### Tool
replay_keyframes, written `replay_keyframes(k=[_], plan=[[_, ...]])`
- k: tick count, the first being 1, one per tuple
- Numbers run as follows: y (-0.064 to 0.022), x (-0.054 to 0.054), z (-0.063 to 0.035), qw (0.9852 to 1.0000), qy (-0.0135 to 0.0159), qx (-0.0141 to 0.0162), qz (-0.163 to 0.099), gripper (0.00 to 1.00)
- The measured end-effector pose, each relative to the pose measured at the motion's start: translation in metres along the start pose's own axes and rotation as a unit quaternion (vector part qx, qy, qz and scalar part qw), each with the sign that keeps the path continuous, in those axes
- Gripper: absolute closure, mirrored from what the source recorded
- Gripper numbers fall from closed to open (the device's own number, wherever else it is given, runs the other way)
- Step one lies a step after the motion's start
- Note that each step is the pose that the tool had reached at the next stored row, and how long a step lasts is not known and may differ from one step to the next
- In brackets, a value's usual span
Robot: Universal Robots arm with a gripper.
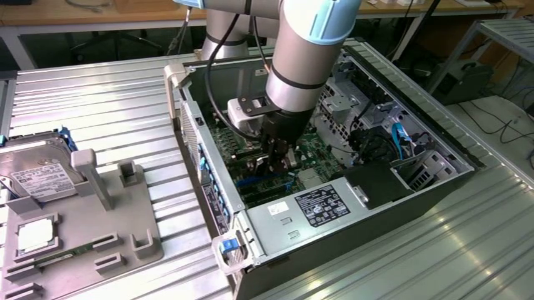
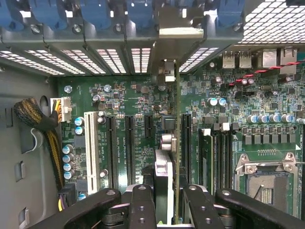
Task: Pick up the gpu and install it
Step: 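Insert the gpu into the slot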
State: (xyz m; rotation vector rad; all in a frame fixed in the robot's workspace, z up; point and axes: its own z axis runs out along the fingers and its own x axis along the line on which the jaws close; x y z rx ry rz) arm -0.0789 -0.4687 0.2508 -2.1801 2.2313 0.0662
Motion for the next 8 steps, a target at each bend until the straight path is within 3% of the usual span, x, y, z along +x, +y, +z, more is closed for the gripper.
replay_keyframes(k=[8], plan=[[0.0017, -0.0032, 0.0006, 1.0000, 0.0000, -0.0008, 0.000, 0.72]])
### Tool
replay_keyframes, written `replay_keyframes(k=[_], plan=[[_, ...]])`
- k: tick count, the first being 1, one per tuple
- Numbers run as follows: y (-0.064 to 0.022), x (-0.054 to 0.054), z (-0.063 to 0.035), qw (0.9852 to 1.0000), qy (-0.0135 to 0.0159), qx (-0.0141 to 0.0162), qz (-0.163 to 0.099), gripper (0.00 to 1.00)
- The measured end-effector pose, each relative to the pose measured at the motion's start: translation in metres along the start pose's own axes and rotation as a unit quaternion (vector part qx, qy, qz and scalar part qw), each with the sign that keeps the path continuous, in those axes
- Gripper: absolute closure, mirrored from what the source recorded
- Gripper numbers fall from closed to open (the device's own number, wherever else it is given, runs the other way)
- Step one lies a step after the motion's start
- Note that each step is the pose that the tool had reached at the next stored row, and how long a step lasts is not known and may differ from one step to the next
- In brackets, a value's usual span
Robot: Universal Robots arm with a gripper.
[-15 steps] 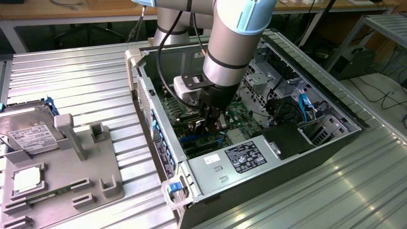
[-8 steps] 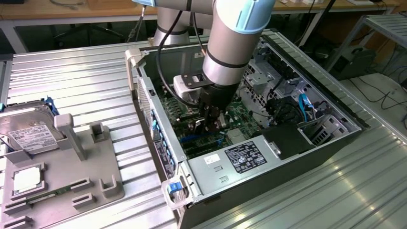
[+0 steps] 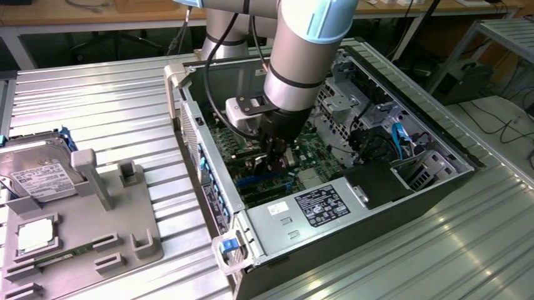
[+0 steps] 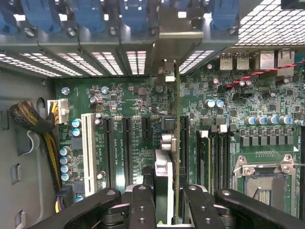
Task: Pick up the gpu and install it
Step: 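Insert the gpu into the slot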
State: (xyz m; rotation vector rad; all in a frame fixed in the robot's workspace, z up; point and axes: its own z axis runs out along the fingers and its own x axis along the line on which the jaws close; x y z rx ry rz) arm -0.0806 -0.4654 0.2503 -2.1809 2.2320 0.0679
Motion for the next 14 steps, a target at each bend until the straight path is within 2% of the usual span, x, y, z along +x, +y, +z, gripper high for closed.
replay_keyframes(k=[14], plan=[[0.0012, 0.0000, 0.0016, 1.0000, 0.0002, -0.0020, 0.000, 0.72]])
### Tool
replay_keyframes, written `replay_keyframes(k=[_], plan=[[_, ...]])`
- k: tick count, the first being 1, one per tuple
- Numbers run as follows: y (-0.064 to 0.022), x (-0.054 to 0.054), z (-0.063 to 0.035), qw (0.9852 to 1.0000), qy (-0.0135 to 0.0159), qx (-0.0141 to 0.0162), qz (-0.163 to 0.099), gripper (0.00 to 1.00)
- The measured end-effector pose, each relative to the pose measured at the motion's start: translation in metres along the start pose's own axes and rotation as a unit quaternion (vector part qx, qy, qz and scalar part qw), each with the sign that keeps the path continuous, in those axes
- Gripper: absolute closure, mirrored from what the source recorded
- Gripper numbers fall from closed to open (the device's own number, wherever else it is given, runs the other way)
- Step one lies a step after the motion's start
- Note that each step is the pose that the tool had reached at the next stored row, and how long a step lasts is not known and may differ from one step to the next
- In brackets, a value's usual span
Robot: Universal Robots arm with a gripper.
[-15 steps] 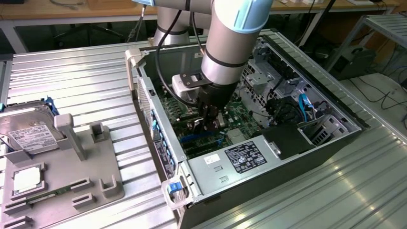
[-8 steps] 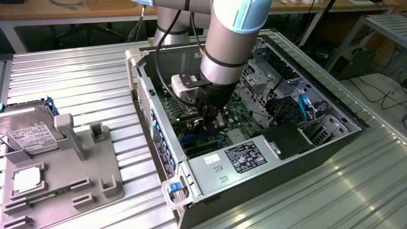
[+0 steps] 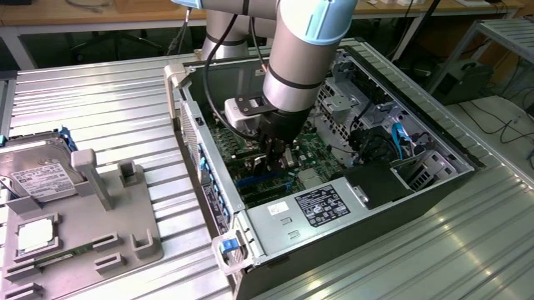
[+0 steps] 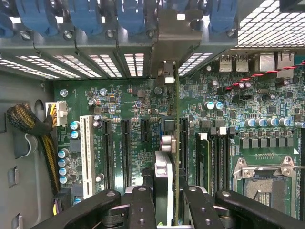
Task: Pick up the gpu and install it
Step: 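Insert the gpu into the slot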
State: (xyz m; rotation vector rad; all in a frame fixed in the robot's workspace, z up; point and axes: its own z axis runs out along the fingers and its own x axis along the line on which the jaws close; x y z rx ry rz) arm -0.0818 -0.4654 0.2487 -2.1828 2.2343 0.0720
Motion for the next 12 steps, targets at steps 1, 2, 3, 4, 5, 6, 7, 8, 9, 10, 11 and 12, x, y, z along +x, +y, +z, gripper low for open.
replay_keyframes(k=[1, 2, 3, 4, 5, 6, 7, 8, 9, 10, 11, 12], plan=[[0.0000, 0.0000, 0.0001, 1.0000, -0.0001, 0.0000, 0.000, 0.72], [0.0000, 0.0000, 0.0001, 1.0000, -0.0001, 0.0000, 0.000, 0.72], [0.0000, 0.0000, 0.0001, 1.0000, -0.0001, 0.0000, 0.000, 0.72], [-0.0001, -0.0001, 0.0002, 1.0000, -0.0002, 0.0001, 0.000, 0.72], [-0.0001, -0.0006, 0.0002, 1.0000, -0.0002, 0.0001, 0.000, 0.72], [0.0000, -0.0016, 0.0002, 1.0000, -0.0001, 0.0000, -0.001, 0.72], [-0.0001, -0.0021, 0.0002, 1.0000, -0.0001, -0.0001, -0.002, 0.72], [-0.0001, -0.0023, 0.0002, 1.0000, 0.0000, -0.0001, -0.004, 0.72], [0.0000, -0.0023, 0.0002, 1.0000, -0.0001, -0.0001, -0.004, 0.72], [0.0000, -0.0023, 0.0002, 1.0000, 0.0000, -0.0001, -0.004, 0.72], [0.0000, -0.0023, 0.0002, 1.0000, 0.0000, -0.0001, -0.004, 0.72], [0.0000, -0.0024, 0.0002, 1.0000, 0.0000, -0.0001, -0.004, 0.72]])
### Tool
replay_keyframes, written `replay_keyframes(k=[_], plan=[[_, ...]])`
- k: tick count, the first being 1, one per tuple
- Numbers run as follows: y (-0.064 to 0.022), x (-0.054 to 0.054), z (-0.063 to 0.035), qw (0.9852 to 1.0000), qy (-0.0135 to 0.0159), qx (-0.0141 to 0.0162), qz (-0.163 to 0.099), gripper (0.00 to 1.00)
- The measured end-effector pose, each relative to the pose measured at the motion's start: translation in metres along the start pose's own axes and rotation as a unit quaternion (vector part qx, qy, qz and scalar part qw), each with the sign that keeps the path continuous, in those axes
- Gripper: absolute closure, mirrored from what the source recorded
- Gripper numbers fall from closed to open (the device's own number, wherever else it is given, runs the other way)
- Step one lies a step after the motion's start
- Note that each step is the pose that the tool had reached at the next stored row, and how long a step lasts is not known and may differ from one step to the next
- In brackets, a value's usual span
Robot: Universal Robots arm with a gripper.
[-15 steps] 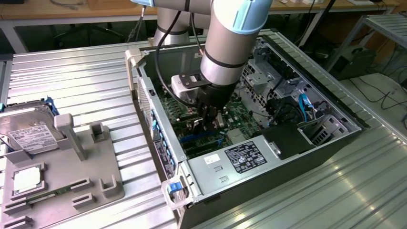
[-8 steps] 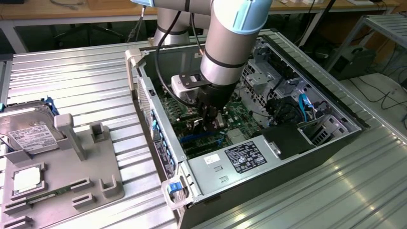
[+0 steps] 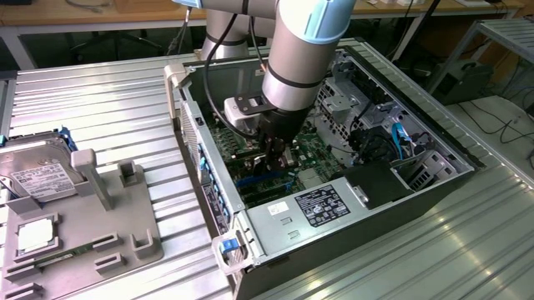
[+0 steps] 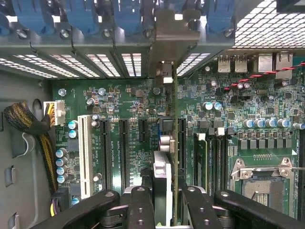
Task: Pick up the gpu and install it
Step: 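Insert the gpu into the slot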
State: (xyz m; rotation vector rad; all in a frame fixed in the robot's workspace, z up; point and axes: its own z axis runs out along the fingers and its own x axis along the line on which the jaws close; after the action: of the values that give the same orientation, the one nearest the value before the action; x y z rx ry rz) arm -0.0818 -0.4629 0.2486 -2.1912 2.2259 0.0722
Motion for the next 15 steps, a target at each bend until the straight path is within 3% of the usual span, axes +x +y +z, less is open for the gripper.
replay_keyframes(k=[15], plan=[[0.0002, -0.0003, 0.0028, 1.0000, 0.0000, -0.0001, 0.000, 0.72]])
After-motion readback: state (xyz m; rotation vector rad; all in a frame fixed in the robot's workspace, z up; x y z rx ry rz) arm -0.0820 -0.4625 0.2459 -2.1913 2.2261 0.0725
